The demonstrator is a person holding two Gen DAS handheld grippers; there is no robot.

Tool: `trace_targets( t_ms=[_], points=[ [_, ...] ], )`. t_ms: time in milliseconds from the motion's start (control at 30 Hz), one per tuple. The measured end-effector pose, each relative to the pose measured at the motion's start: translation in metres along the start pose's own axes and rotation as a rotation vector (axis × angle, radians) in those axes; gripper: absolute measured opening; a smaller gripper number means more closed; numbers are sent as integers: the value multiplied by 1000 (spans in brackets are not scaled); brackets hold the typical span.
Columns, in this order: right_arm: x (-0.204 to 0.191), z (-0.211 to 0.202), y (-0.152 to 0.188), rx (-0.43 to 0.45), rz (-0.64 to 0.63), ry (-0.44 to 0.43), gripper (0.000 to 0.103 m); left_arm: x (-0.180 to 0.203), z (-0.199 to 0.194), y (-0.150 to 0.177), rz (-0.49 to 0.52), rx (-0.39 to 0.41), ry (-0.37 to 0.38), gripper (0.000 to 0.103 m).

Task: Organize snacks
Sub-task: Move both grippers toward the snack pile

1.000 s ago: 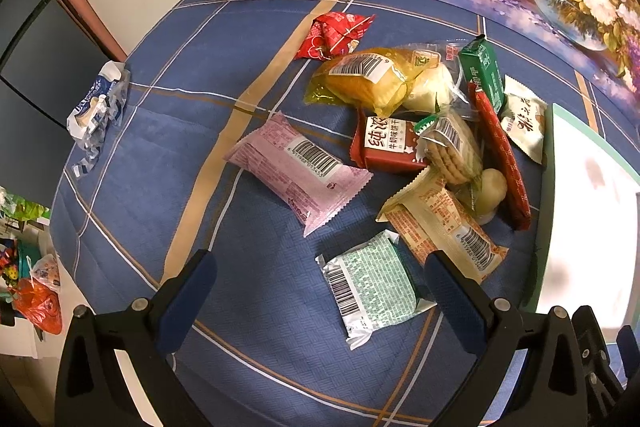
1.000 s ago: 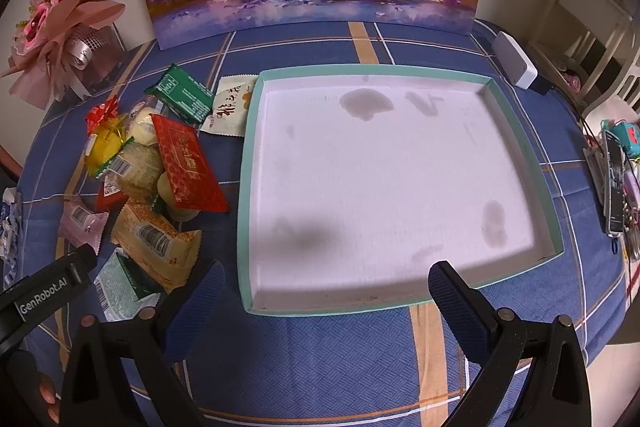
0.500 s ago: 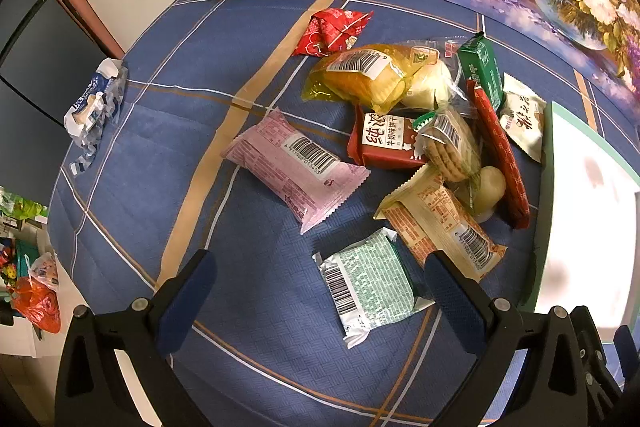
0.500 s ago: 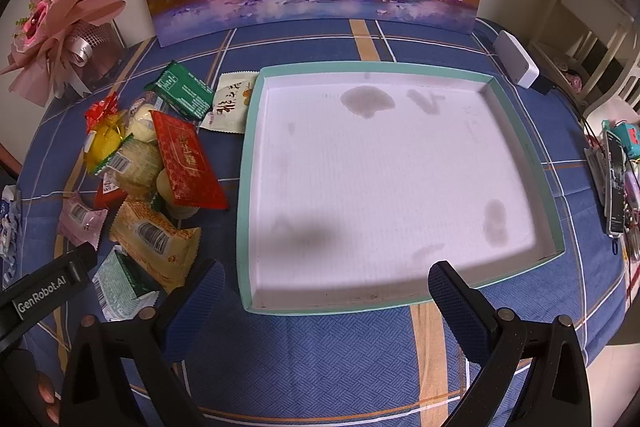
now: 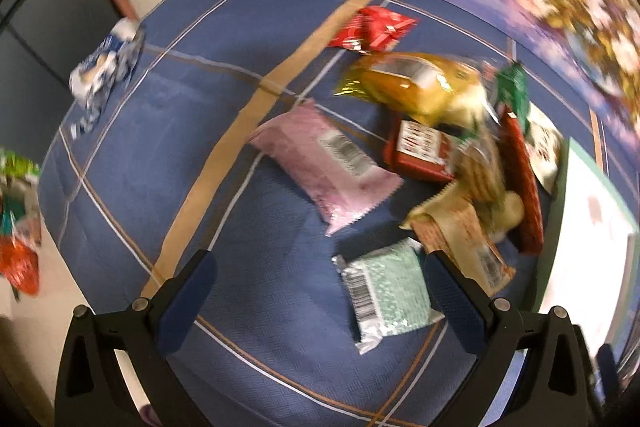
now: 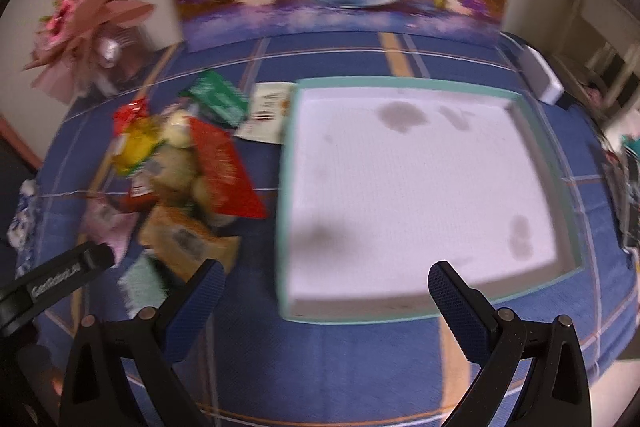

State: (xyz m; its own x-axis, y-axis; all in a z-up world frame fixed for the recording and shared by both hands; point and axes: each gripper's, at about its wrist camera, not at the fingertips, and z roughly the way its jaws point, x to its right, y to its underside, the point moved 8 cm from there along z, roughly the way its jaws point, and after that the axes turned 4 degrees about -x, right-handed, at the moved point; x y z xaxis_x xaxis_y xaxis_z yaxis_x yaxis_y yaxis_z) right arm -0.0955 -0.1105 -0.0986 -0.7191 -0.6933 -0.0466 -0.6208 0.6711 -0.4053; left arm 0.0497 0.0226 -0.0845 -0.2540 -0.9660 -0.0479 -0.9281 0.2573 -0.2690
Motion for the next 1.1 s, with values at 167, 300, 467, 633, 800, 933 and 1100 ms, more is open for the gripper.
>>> trace_targets(
  t_ms=[167, 300, 467, 633, 800, 933, 1100],
  points=[
    [-34, 16, 2, -30, -77, -44, 103, -19, 11, -7, -58, 4, 34, 103],
    [-56, 27, 5, -48, -146, -65, 103, -29, 28, -5, -95, -47, 84, 103],
    [-62, 35, 10, -67, -196, -42, 103, -23, 52, 6, -81, -137, 145, 103],
    [-55, 38, 13, -80, -190, -25, 103, -4, 81, 24, -23, -221, 153, 103],
    [-50, 39, 13, -89, -184, -14, 103, 8, 106, 43, -5, -285, 143, 101],
    [-50, 40, 12, -92, -189, -14, 103, 10, 113, 47, 6, -277, 148, 83],
    [-51, 43, 11, -93, -198, -8, 103, 12, 118, 49, 29, -259, 134, 57]
  ],
)
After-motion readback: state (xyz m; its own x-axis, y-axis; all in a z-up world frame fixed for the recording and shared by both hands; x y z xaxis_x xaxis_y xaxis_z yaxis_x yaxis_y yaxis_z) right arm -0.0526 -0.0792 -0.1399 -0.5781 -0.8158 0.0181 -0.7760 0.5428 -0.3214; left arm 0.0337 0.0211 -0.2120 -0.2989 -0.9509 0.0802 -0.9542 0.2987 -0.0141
